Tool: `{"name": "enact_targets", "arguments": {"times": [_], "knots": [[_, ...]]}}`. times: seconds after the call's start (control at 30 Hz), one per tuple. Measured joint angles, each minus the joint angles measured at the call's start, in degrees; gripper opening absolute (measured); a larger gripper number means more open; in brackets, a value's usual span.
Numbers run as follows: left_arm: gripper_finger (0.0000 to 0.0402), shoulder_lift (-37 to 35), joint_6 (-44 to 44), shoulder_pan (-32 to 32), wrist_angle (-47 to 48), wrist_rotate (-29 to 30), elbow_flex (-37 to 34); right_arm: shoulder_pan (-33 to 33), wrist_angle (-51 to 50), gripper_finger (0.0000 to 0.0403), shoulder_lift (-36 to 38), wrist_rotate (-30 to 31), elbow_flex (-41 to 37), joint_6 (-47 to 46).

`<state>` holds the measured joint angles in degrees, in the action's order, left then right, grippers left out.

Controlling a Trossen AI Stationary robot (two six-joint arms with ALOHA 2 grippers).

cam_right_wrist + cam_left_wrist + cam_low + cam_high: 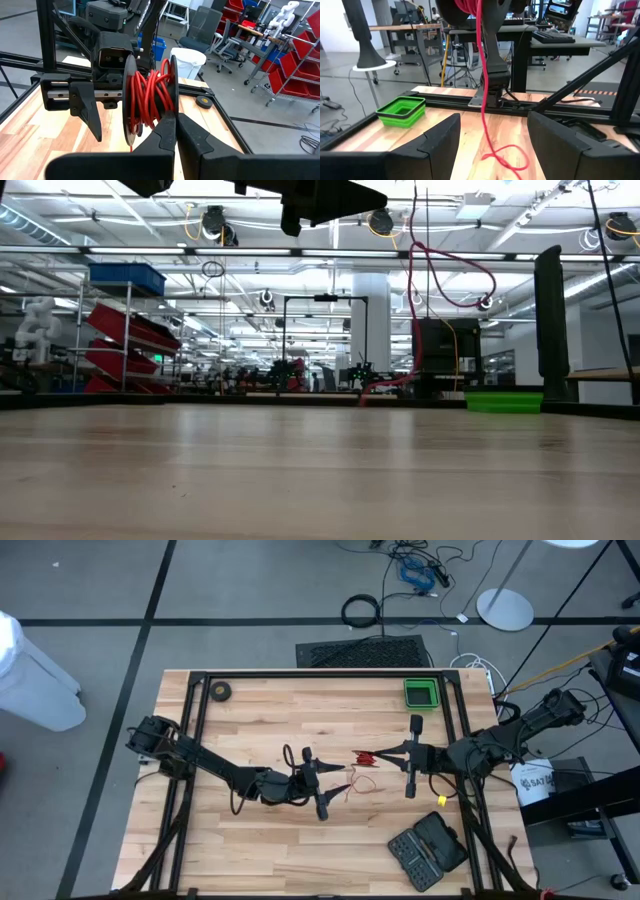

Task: Coil cords
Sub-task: Uncoil the red wire from the spool

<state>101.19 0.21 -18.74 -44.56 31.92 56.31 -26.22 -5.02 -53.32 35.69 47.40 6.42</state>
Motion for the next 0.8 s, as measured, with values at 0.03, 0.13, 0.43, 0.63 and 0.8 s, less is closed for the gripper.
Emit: {"name": "enact_targets", "arguments": {"times": [0.03, 0.13, 0.43, 0.63, 0.8], "knots": [[0.0238, 0.0, -1.1, 0.1, 0.0, -0.2, 0.0, 0.0, 0.0, 0.0, 0.0, 0.0, 0.0, 0.0], [0.0238, 0.0, -2.8, 0.5, 0.0, -0.6, 0.0, 0.0, 0.0, 0.0, 0.0, 0.0, 0.0, 0.0], [0.0238, 0.0, -2.9, 0.8, 0.0, -3.9, 0.0, 0.0, 0.0, 0.0, 0.0, 0.0, 0.0, 0.0], [0.0238, 0.0, -2.8, 0.8, 0.0, -4.0, 0.0, 0.0, 0.0, 0.0, 0.0, 0.0, 0.0, 0.0], [0.0238, 0.1, -2.8, 1.1, 0.1, -4.0, 0.0, 0.0, 0.0, 0.0, 0.0, 0.0, 0.0, 0.0]]}}
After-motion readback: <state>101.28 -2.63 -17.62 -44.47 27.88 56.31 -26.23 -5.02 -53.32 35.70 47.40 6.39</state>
